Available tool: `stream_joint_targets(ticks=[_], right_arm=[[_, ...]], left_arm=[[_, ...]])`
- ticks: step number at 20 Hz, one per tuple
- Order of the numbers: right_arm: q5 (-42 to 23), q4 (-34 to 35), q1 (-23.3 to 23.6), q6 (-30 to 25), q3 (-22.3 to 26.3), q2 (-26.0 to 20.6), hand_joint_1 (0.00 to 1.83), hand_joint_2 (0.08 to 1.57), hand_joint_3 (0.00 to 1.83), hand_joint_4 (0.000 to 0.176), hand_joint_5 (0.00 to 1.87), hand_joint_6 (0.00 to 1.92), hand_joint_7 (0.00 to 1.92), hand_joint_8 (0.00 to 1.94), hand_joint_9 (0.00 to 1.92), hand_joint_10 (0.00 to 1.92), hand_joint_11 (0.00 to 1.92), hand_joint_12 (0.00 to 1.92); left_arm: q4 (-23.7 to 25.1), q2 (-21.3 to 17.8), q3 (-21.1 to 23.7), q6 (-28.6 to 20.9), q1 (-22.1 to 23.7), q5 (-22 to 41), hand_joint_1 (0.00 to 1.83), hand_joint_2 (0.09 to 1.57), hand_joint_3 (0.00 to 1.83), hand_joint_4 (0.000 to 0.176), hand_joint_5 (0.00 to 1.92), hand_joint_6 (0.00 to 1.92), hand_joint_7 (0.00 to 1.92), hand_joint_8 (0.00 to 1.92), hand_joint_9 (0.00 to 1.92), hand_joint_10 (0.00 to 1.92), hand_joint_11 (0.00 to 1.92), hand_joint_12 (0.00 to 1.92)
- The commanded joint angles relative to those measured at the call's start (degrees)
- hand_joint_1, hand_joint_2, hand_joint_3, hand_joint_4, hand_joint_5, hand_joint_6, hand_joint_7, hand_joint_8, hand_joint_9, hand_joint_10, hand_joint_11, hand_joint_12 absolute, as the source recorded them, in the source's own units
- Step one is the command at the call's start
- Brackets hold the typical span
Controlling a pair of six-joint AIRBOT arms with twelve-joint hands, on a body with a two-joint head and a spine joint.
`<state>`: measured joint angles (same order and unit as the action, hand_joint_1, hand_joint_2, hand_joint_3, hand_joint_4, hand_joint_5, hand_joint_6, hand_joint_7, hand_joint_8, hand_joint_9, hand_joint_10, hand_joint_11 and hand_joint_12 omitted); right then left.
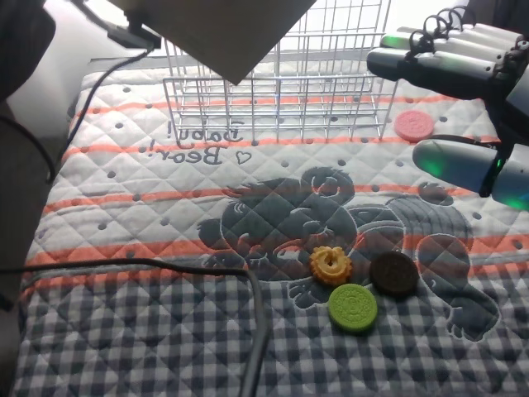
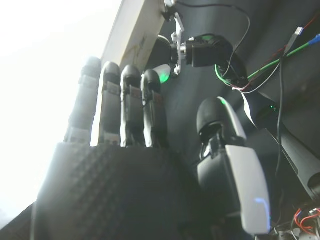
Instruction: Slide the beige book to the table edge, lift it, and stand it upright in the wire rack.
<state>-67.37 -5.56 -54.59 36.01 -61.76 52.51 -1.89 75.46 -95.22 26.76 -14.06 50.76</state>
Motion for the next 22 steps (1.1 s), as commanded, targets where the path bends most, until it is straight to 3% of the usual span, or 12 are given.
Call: stream_joint_targets(ticks=[1, 3, 5, 7, 8, 9, 11, 13, 14, 19, 21, 22], right_arm=[[-7.05, 1.48, 0.1, -0.46, -0.17, 0.03, 0.21, 1.4, 0.0, 0.0, 0.33, 0.0, 0.3, 0.01, 0.27, 0.02, 0.26, 0.06], [-7.05, 1.48, 0.09, -0.52, -0.25, 0.15, 0.19, 1.39, 0.0, 0.0, 0.32, 0.0, 0.3, 0.01, 0.27, 0.01, 0.26, 0.07], [-7.05, 1.48, 0.09, -0.56, -0.32, 0.34, 0.17, 1.4, 0.0, 0.0, 0.33, 0.0, 0.3, 0.0, 0.25, 0.0, 0.25, 0.07], [-7.05, 1.48, 0.09, -0.58, -0.38, 0.44, 0.16, 1.39, 0.0, 0.0, 0.32, 0.0, 0.26, 0.0, 0.2, 0.0, 0.2, 0.06], [-7.05, 1.48, 0.09, -0.6, -0.4, 0.46, 0.16, 1.39, 0.0, 0.0, 0.31, 0.0, 0.25, 0.0, 0.19, 0.0, 0.19, 0.06], [-7.05, 1.48, 0.09, -0.62, -0.44, 0.49, 0.15, 1.38, 0.0, 0.0, 0.32, 0.0, 0.26, 0.0, 0.18, 0.0, 0.18, 0.05], [-7.06, 1.48, 0.09, -0.65, -0.49, 0.54, 0.16, 1.38, 0.0, 0.0, 0.33, 0.01, 0.27, 0.01, 0.2, 0.01, 0.2, 0.07], [-7.06, 1.48, 0.09, -0.72, -0.49, 0.62, 0.17, 1.38, 0.0, 0.0, 0.32, 0.0, 0.26, 0.0, 0.18, 0.0, 0.17, 0.06], [-7.06, 1.48, 0.02, -0.73, -0.5, 0.66, 0.18, 1.38, 0.0, 0.0, 0.32, 0.0, 0.26, 0.0, 0.18, 0.0, 0.16, 0.06], [-7.14, 1.47, 0.01, -0.94, -0.74, 0.77, 0.18, 1.37, 0.0, 0.0, 0.31, 0.0, 0.25, 0.0, 0.17, 0.0, 0.14, 0.07], [-7.14, 1.37, 0.01, -1.08, -0.82, 0.87, 0.18, 1.36, 0.0, 0.0, 0.32, 0.0, 0.26, 0.0, 0.18, 0.0, 0.15, 0.08], [-7.14, 1.34, 0.01, -1.13, -0.84, 0.91, 0.18, 1.36, 0.0, 0.0, 0.33, 0.0, 0.25, 0.0, 0.17, 0.0, 0.15, 0.08]], left_arm=[[-1.32, -0.27, -0.49, -0.81, 1.16, 6.43, 1.4, 1.03, 0.0, 0.0, 1.2, 0.51, 1.14, 0.67, 1.11, 0.99, 1.06, 1.01], [-1.32, -0.17, -0.49, -0.81, 1.84, 6.96, 1.39, 1.08, 0.01, 0.0, 0.94, 0.85, 1.05, 0.85, 1.07, 1.11, 1.04, 1.29], [-1.32, -0.18, -0.49, -0.81, 2.08, 7.29, 1.29, 1.07, 0.0, 0.0, 0.97, 0.85, 1.17, 0.89, 1.15, 1.04, 1.03, 1.52], [-1.32, -0.19, -0.57, -0.79, 2.33, 7.3, 1.38, 1.12, 0.03, 0.0, 0.78, 1.19, 0.96, 1.09, 0.98, 1.25, 1.03, 1.72], [-1.33, -0.19, -0.57, -0.79, 2.43, 7.34, 1.3, 0.8, 0.66, 0.0, 0.89, 1.17, 1.06, 1.24, 1.15, 1.4, 1.14, 1.73], [-1.33, -0.19, -0.58, -0.76, 2.5, 7.37, 1.36, 1.01, 0.29, 0.0, 0.85, 1.01, 0.91, 1.27, 0.92, 1.46, 1.0, 1.83], [-1.47, -0.17, -0.56, -0.72, 2.13, 7.68, 1.38, 1.12, 0.03, 0.0, 0.81, 1.09, 0.94, 1.08, 0.93, 1.35, 0.86, 1.79], [-2.42, -0.09, -0.52, -0.74, 0.73, 8.41, 1.38, 1.14, 0.01, 0.0, 0.83, 1.13, 0.9, 1.16, 0.91, 1.38, 0.96, 1.88], [-3.17, 0.04, -0.6, -0.75, -0.23, 9.21, 1.3, 1.12, 0.0, 0.0, 0.89, 1.01, 1.02, 1.16, 1.11, 1.45, 1.06, 1.83], [-4.53, 0.39, -0.72, -0.96, -2.32, 10.81, 1.3, 1.03, 0.0, 0.0, 1.19, 0.41, 1.19, 0.89, 1.24, 0.94, 1.11, 1.47], [-4.76, 0.51, -1.01, -1.38, -3.06, 10.74, 1.3, 1.03, 0.0, 0.0, 1.25, 0.28, 1.17, 0.95, 1.26, 0.99, 1.12, 1.5], [-4.85, 0.55, -1.09, -1.67, -3.34, 10.82, 1.38, 1.05, 0.0, 0.0, 1.18, 0.39, 1.09, 0.88, 1.08, 1.14, 1.04, 1.41]])
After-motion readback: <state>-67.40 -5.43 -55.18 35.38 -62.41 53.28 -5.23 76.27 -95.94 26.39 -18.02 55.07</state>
